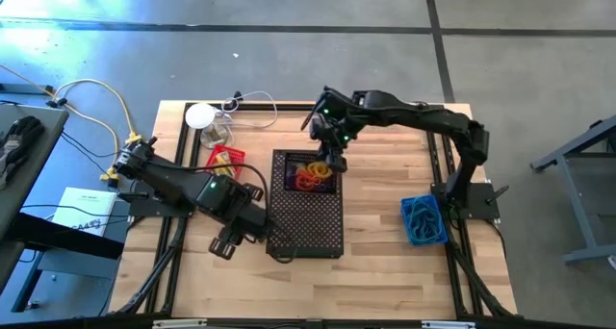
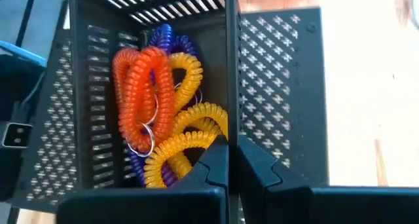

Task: Pick & Place Office Desk Supplies
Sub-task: Put the black bin on the shelf

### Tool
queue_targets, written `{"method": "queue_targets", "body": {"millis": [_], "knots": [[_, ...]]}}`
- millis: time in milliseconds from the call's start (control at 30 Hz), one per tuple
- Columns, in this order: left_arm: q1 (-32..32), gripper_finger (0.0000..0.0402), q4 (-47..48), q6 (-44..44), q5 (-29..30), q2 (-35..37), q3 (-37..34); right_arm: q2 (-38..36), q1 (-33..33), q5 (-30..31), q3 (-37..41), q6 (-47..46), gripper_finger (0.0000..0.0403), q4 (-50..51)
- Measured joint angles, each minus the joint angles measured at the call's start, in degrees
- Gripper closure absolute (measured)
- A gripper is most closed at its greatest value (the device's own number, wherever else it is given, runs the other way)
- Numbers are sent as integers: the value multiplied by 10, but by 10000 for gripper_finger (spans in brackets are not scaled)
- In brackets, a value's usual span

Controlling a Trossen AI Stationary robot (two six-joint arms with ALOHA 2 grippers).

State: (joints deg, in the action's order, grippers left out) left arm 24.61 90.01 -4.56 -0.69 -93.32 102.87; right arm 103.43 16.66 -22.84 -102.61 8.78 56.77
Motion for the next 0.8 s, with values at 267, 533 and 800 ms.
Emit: {"method": "queue_targets", "body": {"millis": [267,533,800], "knots": [[5,218,-1,-1,4,0,0,21,36,-20,0,25,399,-20],[5,218,-11,0,9,0,0,26,36,-27,0,63,399,2],[4,218,-22,0,8,0,0,57,30,-15,0,60,399,-13]]}}
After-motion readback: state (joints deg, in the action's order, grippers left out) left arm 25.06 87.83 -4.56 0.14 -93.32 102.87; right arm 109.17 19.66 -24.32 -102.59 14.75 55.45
